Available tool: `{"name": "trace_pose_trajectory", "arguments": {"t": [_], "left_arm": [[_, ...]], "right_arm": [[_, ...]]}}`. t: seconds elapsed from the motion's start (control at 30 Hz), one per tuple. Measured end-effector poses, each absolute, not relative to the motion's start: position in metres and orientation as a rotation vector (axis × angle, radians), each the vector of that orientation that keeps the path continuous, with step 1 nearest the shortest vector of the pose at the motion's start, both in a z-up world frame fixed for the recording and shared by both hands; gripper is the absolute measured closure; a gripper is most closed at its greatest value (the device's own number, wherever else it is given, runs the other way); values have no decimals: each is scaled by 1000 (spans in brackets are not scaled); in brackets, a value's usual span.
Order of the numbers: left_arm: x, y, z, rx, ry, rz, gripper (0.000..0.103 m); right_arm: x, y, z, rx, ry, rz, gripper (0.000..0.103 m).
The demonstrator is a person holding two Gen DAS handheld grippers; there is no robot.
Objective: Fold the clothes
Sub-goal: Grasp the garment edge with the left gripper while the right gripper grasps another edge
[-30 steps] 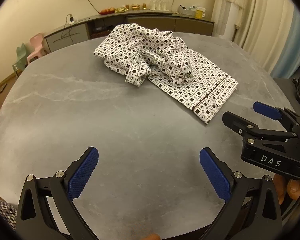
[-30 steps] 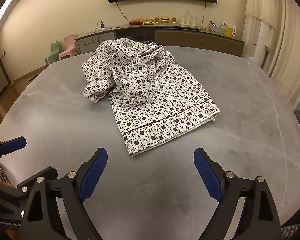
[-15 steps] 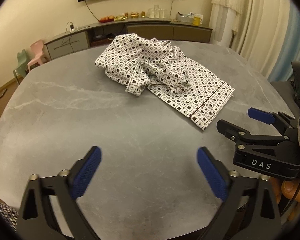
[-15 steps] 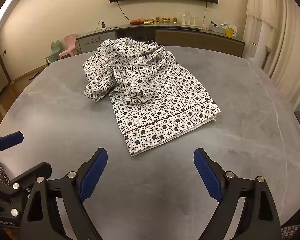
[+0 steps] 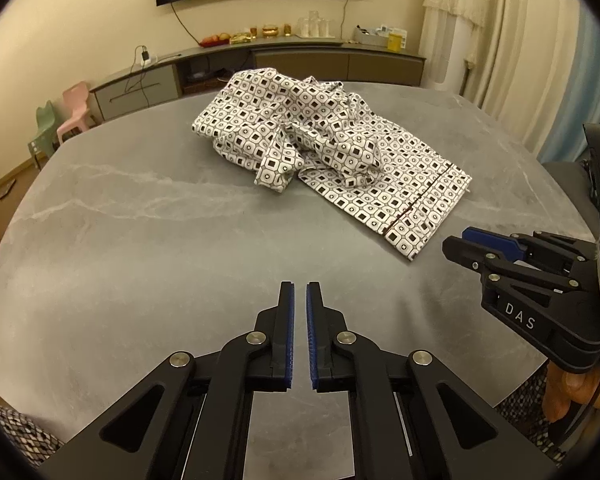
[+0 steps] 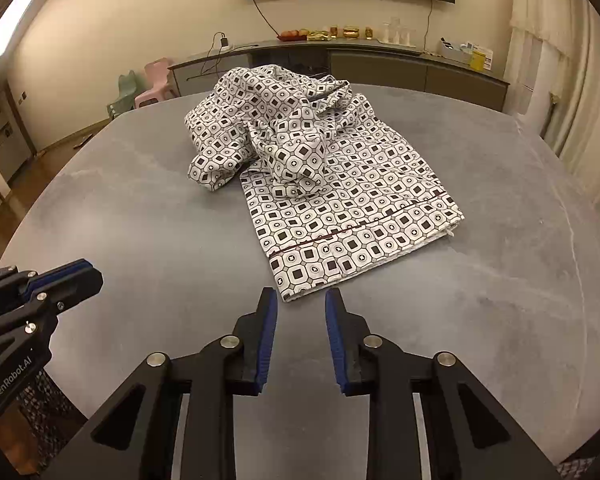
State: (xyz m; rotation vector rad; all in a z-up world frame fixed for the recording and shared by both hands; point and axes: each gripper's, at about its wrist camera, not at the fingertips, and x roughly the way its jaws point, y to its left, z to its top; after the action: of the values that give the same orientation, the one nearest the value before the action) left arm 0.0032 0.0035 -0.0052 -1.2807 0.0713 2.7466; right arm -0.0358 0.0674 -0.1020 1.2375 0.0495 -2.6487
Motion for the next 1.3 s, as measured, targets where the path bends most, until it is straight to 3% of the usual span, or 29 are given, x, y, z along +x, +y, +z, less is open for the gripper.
{"name": "trace_pose_trajectory", "arguments": {"t": [0.27, 0.37, 0.4, 0.43, 0.53, 0.57, 0.93, 1.07, 1.1, 1.17, 1.2, 1.23, 1.3], "left_arm": [[2, 3, -5, -1276, 38, 2724, 94], [2, 1, -5, -1268, 2, 2711, 58], [1, 0, -5, -1258, -20, 2714, 40], [0, -2, -3, -1245, -44, 2720, 33], [-10, -6, 3, -1225, -83, 2726, 29], [-15, -8, 5, -1220, -91, 2727, 29], [-141, -4, -5, -1293, -91, 2717, 26], [-190, 27, -30, -1314, 60, 2724, 25], [-200, 29, -38, -1316, 85, 2761, 27], [-220, 33, -54, -1324, 130, 2830, 79], [-230, 26, -56, -1368, 94, 2825, 97], [-239, 18, -58, -1407, 54, 2822, 98], [-239, -22, -31, -1343, -116, 2916, 99]], "right_arm": [[-39, 68, -105, 1256, 53, -2645, 80], [-42, 69, -105, 1264, 55, -2653, 79], [-42, 69, -106, 1267, 55, -2655, 78], [-43, 69, -106, 1270, 56, -2658, 72], [-45, 70, -107, 1278, 57, -2665, 39], [-46, 71, -107, 1280, 57, -2667, 37], [-114, 70, -128, 1406, 117, -2673, 34], [-138, 72, -146, 1450, 98, -2658, 37], [-141, 71, -146, 1430, 105, -2659, 39], [-146, 72, -145, 1408, 91, -2645, 75], [-148, 73, -144, 1405, 81, -2637, 84], [-150, 75, -144, 1407, 66, -2631, 91], [-149, 88, -134, 1372, 22, -2685, 94]]}}
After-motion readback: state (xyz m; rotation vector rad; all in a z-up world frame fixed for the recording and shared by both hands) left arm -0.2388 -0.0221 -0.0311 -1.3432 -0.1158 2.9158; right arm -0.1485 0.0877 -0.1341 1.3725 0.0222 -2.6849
